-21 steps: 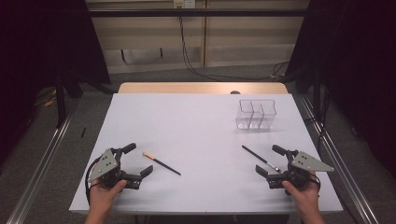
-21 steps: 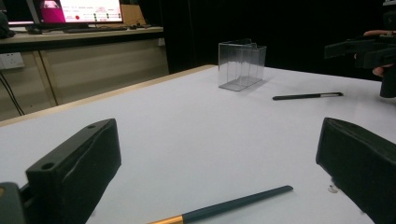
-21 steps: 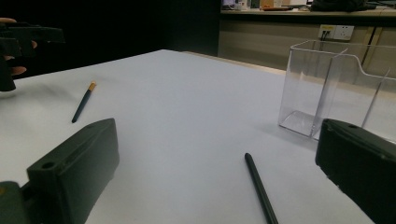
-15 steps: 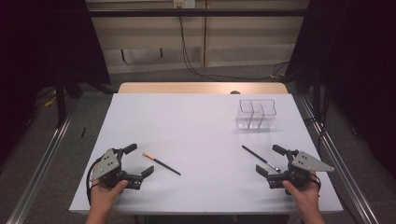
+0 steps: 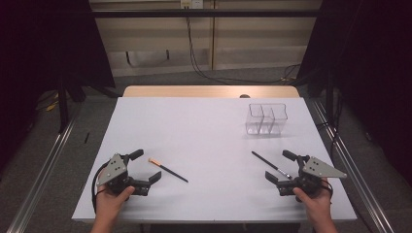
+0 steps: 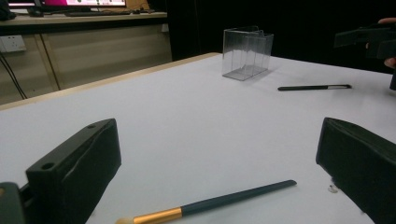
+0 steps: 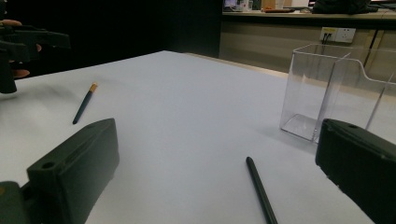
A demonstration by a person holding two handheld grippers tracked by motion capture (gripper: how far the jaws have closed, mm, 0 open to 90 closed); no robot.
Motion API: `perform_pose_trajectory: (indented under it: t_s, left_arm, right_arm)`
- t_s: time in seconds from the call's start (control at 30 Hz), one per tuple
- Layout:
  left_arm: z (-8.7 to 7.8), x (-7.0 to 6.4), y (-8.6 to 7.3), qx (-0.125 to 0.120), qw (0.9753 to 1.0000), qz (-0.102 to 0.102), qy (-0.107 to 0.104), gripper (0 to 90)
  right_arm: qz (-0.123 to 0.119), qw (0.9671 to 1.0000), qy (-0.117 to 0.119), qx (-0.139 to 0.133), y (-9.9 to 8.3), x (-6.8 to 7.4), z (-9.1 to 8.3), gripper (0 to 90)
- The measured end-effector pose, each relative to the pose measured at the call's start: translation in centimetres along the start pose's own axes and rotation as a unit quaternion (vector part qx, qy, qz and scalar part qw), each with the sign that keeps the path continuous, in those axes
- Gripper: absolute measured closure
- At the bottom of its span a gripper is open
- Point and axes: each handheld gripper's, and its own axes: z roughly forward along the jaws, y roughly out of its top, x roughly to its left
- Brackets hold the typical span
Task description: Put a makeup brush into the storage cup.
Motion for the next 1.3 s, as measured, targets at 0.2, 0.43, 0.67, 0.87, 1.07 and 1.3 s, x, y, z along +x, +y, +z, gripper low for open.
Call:
perform_pose_trajectory:
  t_s: [0.2, 0.43, 0.67, 0.87, 1.07, 1.3]
  left_arm:
    - [0.8, 0.0, 0.4, 0.017, 0.9998, 0.002, 0.001, 0.0]
    - [2.2, 0.0, 0.7, 0.046, 0.9989, -0.011, 0.003, 0.0]
    - [2.9, 0.3, 1.0, 0.077, 0.9969, -0.016, -0.001, 0.0]
    - [3.8, 0.6, 1.0, 0.112, 0.9935, -0.013, -0.012, 0.0]
    - [4.8, 0.6, 1.1, 0.143, 0.9895, -0.002, -0.025, 0.0]
    - [5.4, 1.0, 2.0, 0.179, 0.9829, 0.015, -0.038, 0.0]
  right_arm:
    - [-0.001, 1.0, 0.001, 0.0, 0.0, 0.0, 0.1, 0.0]
    - [0.0, 1.0, 0.002, -0.001, 0.0, 0.0, 0.0, 0.0]
    - [0.002, 1.0, 0.002, -0.003, 0.0, 0.1, 0.0, 0.0]
    - [0.001, 1.0, 0.004, -0.003, 0.1, 0.1, 0.0, 0.0]
    - [0.002, 1.0, 0.004, -0.003, 0.0, 0.1, 0.0, 0.0]
    - [0.004, 1.0, 0.004, -0.004, 0.0, 0.0, -0.1, 0.0]
